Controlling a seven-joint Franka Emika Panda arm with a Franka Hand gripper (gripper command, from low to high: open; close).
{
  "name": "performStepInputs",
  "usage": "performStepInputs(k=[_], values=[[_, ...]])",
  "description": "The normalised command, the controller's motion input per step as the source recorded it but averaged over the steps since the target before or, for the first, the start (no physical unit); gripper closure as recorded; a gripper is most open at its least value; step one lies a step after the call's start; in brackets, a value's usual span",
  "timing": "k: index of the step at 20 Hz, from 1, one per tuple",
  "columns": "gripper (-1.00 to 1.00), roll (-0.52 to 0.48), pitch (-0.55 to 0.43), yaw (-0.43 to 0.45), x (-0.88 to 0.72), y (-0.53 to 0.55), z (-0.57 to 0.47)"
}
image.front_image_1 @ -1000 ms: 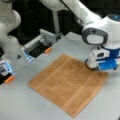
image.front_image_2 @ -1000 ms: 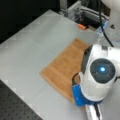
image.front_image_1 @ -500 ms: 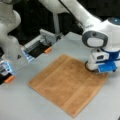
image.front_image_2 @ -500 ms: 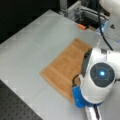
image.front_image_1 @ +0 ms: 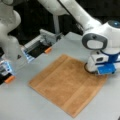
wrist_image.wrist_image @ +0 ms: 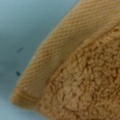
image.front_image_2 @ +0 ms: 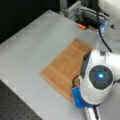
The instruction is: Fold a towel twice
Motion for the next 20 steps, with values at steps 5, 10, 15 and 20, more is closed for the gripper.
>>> performStepInputs(k=[5,10,15,20], values=[[-1.00,-0.142,-0.061,-0.046,0.05,0.08,-0.06],[-1.00,-0.118,-0.086,-0.068,0.03,0.02,-0.10],[-1.00,-0.099,-0.113,-0.065,0.01,-0.04,-0.13],[-1.00,-0.093,-0.118,-0.060,-0.01,-0.06,-0.13]])
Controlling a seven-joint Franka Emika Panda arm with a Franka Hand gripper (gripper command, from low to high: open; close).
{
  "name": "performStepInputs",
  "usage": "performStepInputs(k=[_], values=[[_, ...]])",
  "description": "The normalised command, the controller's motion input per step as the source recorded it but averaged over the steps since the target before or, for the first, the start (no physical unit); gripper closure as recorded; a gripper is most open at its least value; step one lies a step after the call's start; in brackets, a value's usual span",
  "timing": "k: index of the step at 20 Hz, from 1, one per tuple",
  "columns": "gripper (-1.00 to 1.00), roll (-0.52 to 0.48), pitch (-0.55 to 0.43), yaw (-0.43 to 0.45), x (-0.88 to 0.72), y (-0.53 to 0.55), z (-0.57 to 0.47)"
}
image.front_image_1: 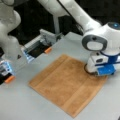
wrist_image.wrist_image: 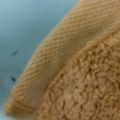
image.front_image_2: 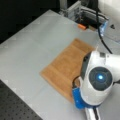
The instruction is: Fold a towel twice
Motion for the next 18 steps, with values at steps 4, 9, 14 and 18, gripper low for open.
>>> performStepInputs(k=[4,9,14,18], values=[[1.00,-0.099,-0.115,-0.057,-0.04,-0.04,-0.11],[1.00,-0.105,-0.108,-0.070,-0.03,-0.03,-0.12],[1.00,-0.095,-0.091,-0.076,-0.01,-0.01,-0.11],[1.00,-0.086,-0.068,-0.077,-0.01,0.00,-0.07]])
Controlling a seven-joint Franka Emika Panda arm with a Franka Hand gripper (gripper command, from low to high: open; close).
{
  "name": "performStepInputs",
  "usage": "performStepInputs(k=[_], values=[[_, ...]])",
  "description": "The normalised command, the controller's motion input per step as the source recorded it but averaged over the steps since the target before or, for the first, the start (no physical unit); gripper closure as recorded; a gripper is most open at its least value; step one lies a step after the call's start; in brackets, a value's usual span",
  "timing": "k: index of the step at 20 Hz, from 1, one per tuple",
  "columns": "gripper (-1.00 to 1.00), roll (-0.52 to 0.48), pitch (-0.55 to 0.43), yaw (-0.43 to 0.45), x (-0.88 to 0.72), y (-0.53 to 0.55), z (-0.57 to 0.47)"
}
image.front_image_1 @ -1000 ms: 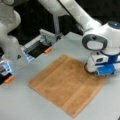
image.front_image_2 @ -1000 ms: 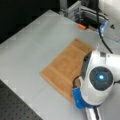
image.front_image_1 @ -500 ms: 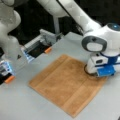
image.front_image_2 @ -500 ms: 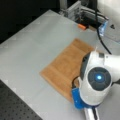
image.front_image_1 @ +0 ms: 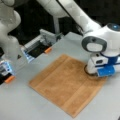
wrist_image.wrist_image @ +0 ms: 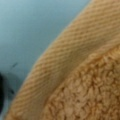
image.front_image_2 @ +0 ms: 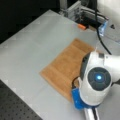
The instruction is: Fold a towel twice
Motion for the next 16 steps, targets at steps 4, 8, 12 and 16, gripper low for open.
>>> performStepInputs(k=[4,8,12,16], values=[[1.00,-0.087,-0.041,-0.072,-0.03,0.00,-0.03],[1.00,-0.084,-0.011,-0.063,-0.07,-0.04,0.01],[1.00,-0.074,0.020,-0.043,-0.16,-0.14,0.12],[1.00,-0.025,0.028,-0.052,-0.22,-0.18,0.25]])
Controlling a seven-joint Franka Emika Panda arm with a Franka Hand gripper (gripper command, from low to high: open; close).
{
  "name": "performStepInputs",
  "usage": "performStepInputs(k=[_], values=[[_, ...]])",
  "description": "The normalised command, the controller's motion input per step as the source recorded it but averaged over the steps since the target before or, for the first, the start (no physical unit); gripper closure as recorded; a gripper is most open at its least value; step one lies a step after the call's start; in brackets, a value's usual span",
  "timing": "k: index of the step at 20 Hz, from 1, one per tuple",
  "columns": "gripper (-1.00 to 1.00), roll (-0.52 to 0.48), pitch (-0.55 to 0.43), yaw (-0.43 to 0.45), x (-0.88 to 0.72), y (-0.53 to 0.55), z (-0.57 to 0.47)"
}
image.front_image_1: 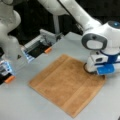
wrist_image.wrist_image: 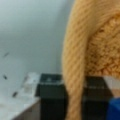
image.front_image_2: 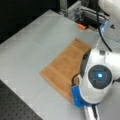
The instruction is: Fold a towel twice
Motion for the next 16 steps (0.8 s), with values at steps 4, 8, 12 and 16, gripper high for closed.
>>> performStepInputs(k=[4,8,12,16], values=[[1.00,0.035,-0.011,-0.071,-0.29,-0.14,0.30],[1.00,0.070,-0.027,-0.021,-0.37,-0.07,0.17],[1.00,0.116,-0.056,-0.066,-0.44,0.01,0.03],[1.00,0.138,-0.156,-0.134,-0.51,0.01,-0.09]])
